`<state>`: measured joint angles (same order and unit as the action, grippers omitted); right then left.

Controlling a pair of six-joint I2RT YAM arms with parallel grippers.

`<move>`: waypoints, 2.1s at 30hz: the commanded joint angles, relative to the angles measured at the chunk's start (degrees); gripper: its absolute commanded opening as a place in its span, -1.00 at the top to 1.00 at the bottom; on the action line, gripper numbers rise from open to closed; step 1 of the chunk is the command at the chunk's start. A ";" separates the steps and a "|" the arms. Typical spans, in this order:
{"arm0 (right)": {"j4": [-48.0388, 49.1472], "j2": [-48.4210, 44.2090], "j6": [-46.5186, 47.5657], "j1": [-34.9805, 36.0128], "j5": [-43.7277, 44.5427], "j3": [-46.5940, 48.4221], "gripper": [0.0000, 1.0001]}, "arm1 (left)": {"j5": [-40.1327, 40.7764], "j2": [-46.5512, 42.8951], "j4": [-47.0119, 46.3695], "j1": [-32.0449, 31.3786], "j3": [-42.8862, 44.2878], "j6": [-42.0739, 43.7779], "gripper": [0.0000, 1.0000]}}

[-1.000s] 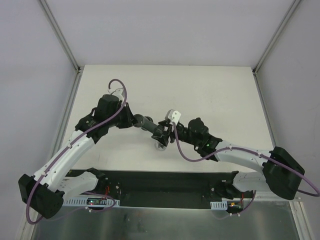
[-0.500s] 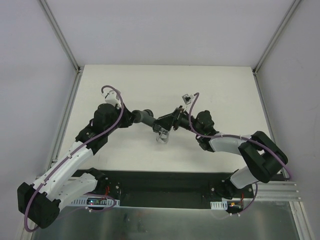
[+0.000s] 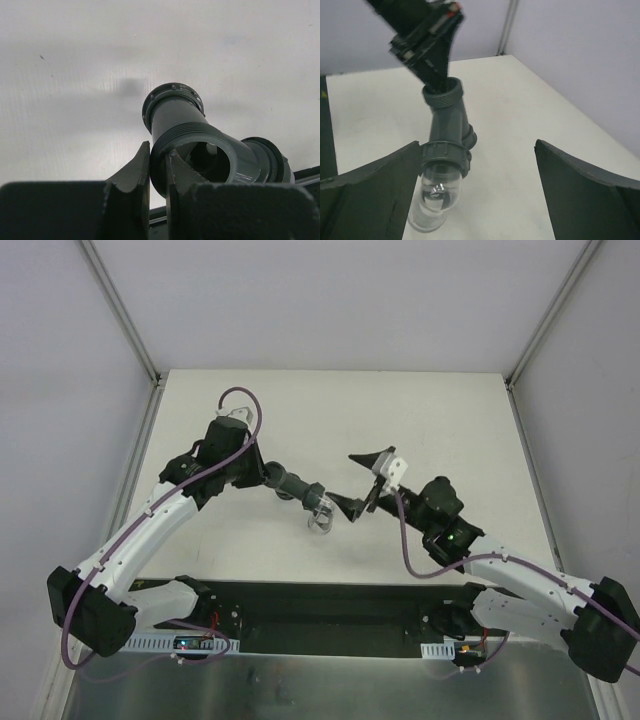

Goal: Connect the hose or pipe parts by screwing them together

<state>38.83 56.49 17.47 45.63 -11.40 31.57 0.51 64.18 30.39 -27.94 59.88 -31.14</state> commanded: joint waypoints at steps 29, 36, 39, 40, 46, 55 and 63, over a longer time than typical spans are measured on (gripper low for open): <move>5.27 18.03 -7.67 5.63 -2.30 5.52 0.32 | -8.87 -10.55 -12.96 0.96 -11.23 -8.49 1.00; 32.68 29.54 -46.26 -2.38 -10.13 1.83 0.36 | 0.61 -21.80 -30.03 0.87 -23.92 -6.31 1.00; 38.95 33.33 -58.06 -4.40 -8.30 0.51 0.12 | 4.40 -23.40 -30.22 0.79 -25.07 -5.25 1.00; 39.13 33.51 -58.86 -4.84 -8.12 0.25 -0.04 | 5.28 -23.31 -29.96 0.96 -24.81 -4.99 1.00; 30.45 25.27 -45.80 -4.85 -8.38 -1.25 -0.93 | 6.08 -18.14 -18.38 0.87 -16.13 -4.28 1.00; -2.42 7.24 3.48 6.19 0.50 3.67 -0.93 | 2.40 -9.17 -4.13 1.31 -3.74 -5.96 1.00; -11.14 5.38 33.04 16.59 10.51 5.69 -0.93 | -3.49 -3.63 5.02 1.58 4.63 -5.87 1.00</move>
<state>32.82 62.15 31.44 60.18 -7.66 34.94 2.37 59.18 30.65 -26.89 59.24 -36.14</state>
